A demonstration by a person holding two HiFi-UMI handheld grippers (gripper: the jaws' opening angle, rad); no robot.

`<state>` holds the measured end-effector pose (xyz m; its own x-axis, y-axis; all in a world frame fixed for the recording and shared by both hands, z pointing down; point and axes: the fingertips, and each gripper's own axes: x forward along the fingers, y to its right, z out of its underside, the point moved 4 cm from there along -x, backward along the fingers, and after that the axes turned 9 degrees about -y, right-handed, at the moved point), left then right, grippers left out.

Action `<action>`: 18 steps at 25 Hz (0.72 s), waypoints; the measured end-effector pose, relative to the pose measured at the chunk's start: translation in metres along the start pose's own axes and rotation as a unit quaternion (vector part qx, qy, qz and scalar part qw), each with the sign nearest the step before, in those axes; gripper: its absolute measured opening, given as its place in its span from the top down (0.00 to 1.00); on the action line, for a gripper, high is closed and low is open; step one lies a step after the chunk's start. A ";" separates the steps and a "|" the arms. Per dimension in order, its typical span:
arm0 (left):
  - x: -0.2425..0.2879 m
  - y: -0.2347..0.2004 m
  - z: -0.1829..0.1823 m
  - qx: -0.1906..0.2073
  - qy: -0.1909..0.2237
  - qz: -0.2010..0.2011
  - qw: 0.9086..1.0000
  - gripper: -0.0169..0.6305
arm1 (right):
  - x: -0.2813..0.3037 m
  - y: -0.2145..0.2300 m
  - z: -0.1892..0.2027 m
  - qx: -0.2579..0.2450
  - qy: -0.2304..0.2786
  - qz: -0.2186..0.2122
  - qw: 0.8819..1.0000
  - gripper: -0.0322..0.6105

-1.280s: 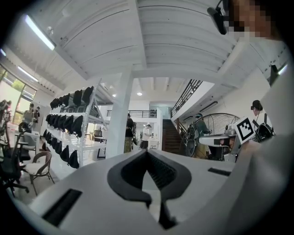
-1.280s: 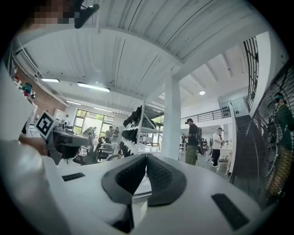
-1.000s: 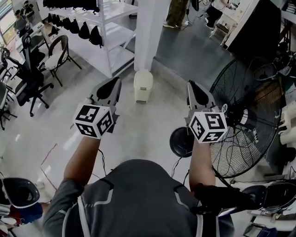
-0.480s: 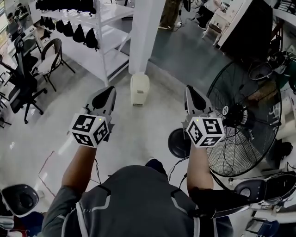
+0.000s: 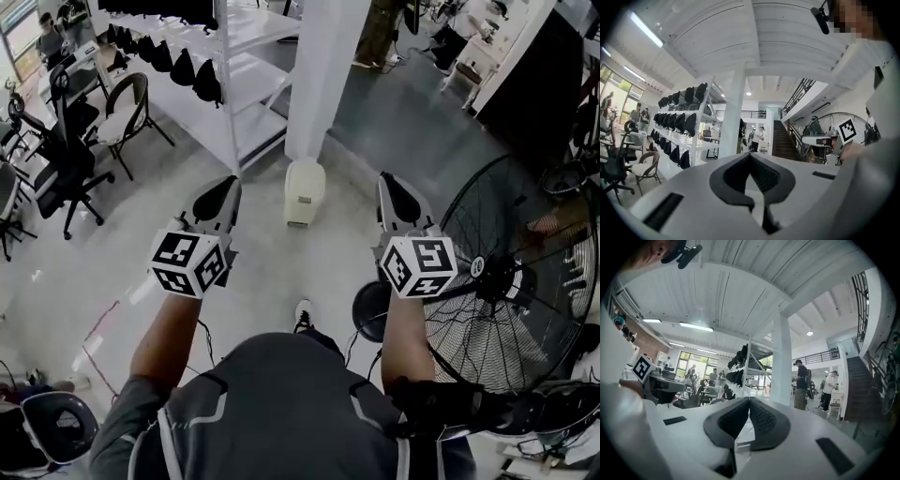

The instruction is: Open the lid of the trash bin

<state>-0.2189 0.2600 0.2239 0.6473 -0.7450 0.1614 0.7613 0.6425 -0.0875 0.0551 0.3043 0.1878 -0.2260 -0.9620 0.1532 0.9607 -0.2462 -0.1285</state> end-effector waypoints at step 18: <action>0.167 -0.004 -0.041 0.002 -0.013 -0.014 1.000 0.96 | 0.106 0.108 -0.010 -0.003 0.013 -0.036 0.999 0.91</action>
<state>-0.1120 0.1258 0.2112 0.6251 -0.7571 0.1899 0.7784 0.6229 -0.0787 0.1337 0.1748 0.1807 -0.2989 -0.9445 0.1363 0.9406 -0.3157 -0.1248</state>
